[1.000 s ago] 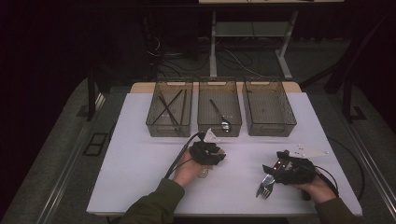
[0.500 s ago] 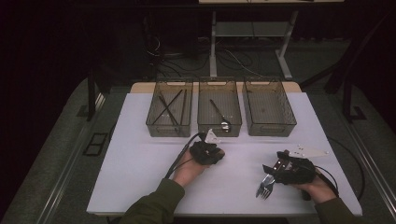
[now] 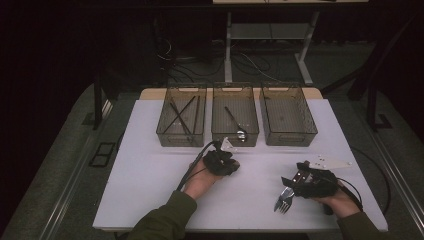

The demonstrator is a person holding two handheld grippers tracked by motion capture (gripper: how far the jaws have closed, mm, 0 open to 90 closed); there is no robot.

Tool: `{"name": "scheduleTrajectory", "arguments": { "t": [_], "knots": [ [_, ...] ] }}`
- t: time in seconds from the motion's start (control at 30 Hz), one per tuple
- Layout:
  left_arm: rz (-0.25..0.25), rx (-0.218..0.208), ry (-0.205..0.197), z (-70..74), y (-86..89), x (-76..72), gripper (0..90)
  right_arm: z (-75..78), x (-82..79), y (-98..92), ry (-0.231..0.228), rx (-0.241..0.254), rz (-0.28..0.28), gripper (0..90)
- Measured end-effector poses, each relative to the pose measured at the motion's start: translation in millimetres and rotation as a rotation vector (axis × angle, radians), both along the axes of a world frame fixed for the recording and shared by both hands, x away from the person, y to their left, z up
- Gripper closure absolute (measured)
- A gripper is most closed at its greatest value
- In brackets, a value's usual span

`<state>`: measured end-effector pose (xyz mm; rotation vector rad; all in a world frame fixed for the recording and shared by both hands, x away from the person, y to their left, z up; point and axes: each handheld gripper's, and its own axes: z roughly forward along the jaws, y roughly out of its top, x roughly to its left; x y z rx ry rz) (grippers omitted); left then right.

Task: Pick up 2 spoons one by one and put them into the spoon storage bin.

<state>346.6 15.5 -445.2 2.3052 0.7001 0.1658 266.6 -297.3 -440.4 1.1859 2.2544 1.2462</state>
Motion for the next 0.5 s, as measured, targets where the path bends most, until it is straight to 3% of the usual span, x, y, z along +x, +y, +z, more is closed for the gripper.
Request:
{"name": "scheduleTrajectory", "arguments": {
  "t": [0.1,0.2,0.5],
  "knots": [
    [-0.014,0.008,-0.001,0.9,2.3,1.5,73.6,0.2,-0.2,0.0,0.001,0.000,0.001,17.9],
    [-0.008,-0.014,0.017,3.2,4.8,-0.7,73.5,0.5,-0.5,0.1,0.000,0.001,0.005,17.9],
    [-0.036,-0.061,0.019,13.2,12.9,-3.3,73.4,1.1,-1.1,0.7,-0.004,0.002,0.007,17.9]
  ]
}}
